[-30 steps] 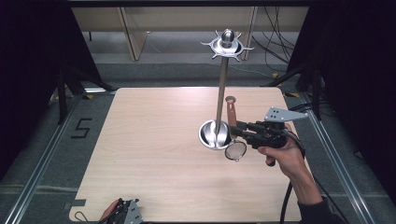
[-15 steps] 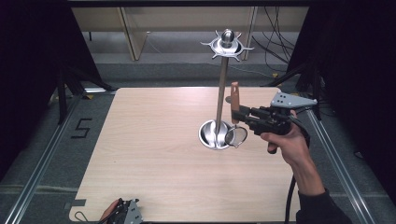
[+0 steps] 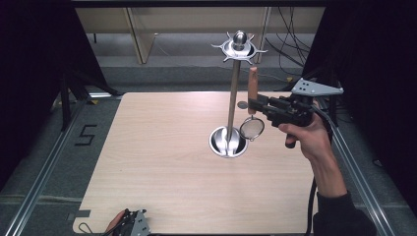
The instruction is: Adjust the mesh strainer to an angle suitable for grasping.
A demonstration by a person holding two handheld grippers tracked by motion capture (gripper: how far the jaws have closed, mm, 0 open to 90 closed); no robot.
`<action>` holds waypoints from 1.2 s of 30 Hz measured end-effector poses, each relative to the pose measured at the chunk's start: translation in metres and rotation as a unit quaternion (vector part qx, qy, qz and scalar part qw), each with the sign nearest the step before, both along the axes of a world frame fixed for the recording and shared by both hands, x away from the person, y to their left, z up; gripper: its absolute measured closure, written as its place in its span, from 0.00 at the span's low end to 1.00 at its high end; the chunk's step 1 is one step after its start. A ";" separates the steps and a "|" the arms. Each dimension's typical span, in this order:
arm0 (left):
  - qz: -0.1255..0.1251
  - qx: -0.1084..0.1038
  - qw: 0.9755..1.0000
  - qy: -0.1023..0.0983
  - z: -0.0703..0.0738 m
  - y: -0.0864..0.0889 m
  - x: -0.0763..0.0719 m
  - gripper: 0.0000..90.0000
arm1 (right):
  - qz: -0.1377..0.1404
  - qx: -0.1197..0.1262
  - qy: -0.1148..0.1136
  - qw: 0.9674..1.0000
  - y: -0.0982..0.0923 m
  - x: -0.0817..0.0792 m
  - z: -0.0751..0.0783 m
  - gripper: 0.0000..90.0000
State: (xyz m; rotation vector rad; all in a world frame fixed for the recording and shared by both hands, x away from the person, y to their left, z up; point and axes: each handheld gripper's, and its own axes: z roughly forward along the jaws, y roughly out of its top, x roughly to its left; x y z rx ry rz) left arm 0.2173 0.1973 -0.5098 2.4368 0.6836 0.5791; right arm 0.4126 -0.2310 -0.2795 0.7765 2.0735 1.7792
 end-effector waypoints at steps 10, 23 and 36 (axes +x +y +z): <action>-0.007 -0.002 1.000 0.009 0.001 0.001 0.000 0.19 | -0.009 0.004 0.007 1.000 0.001 0.011 0.007 0.79; -0.008 -0.006 1.000 0.009 0.000 0.001 0.001 0.19 | -0.015 0.001 0.023 1.000 0.003 0.024 0.007 0.79; 0.003 -0.001 1.000 -0.006 0.000 0.000 0.000 0.19 | -0.007 0.001 0.023 1.000 0.007 0.027 0.002 0.78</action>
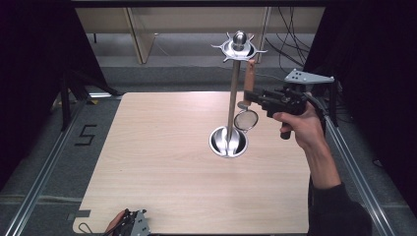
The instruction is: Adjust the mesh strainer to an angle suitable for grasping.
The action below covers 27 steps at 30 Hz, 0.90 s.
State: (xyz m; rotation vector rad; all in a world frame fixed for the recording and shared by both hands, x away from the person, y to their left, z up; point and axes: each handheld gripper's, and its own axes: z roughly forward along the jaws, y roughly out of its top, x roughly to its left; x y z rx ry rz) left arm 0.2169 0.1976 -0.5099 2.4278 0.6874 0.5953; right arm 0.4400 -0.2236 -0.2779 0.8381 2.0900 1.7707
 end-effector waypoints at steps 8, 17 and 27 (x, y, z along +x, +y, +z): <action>-0.007 -0.003 1.000 0.008 -0.001 0.000 0.001 0.19 | -0.009 0.003 0.003 1.000 -0.003 0.001 -0.003 0.77; -0.005 0.001 1.000 0.007 0.000 0.000 0.000 0.19 | -0.013 0.001 -0.001 1.000 -0.003 0.001 -0.004 0.74; -0.005 -0.001 1.000 0.006 -0.001 0.000 0.001 0.19 | -0.015 -0.012 0.006 1.000 -0.002 -0.003 -0.006 0.69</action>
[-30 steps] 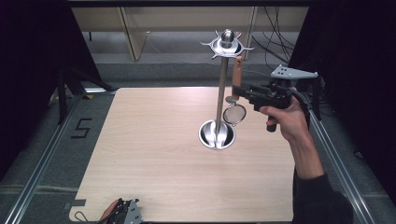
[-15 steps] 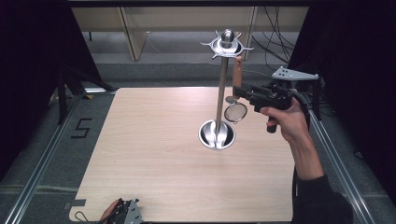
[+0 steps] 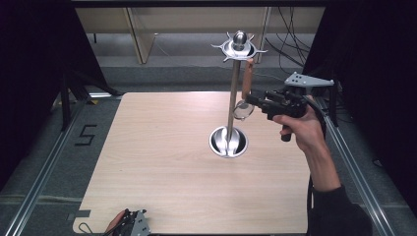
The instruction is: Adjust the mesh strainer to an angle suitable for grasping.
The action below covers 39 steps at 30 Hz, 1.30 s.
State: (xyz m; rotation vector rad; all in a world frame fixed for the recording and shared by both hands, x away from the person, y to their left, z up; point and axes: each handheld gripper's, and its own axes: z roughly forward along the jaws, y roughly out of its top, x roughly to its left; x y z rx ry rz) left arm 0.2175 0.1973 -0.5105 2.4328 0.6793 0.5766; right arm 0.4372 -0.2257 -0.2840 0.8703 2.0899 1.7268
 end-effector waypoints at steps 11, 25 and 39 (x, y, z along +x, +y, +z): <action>0.000 0.000 1.000 0.001 0.000 0.000 0.000 0.19 | -0.001 -0.015 -0.025 1.000 0.000 -0.018 0.005 0.64; -0.003 -0.001 1.000 0.008 0.001 0.000 0.000 0.19 | -0.035 -0.053 -0.049 0.997 -0.002 -0.040 -0.006 0.52; -0.003 0.001 1.000 0.006 0.001 0.000 0.000 0.19 | -0.036 -0.052 -0.040 0.997 0.000 -0.046 -0.023 0.46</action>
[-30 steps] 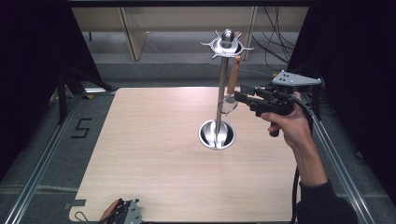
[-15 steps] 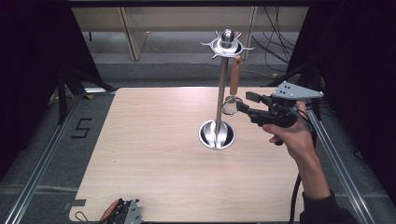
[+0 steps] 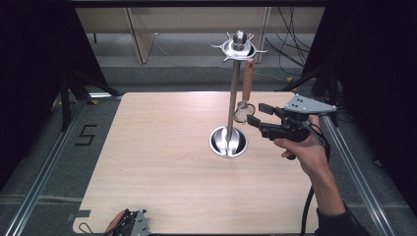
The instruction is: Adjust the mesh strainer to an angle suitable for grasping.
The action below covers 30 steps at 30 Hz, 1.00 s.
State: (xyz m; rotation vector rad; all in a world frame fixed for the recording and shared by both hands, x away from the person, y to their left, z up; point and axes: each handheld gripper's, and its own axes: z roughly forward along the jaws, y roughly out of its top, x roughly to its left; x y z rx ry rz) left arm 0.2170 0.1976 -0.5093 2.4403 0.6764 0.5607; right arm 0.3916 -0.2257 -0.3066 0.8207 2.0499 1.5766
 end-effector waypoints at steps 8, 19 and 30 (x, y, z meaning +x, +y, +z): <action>0.003 0.002 1.000 -0.004 -0.001 0.000 0.000 0.19 | 0.003 0.010 0.010 1.000 0.000 -0.003 -0.009 0.44; -0.002 -0.001 1.000 0.000 0.000 0.000 0.000 0.19 | 0.006 0.004 0.022 1.000 0.005 -0.005 -0.019 0.43; -0.001 -0.001 1.000 -0.002 0.001 0.000 -0.001 0.19 | 0.008 0.000 0.031 0.999 0.010 -0.003 -0.028 0.42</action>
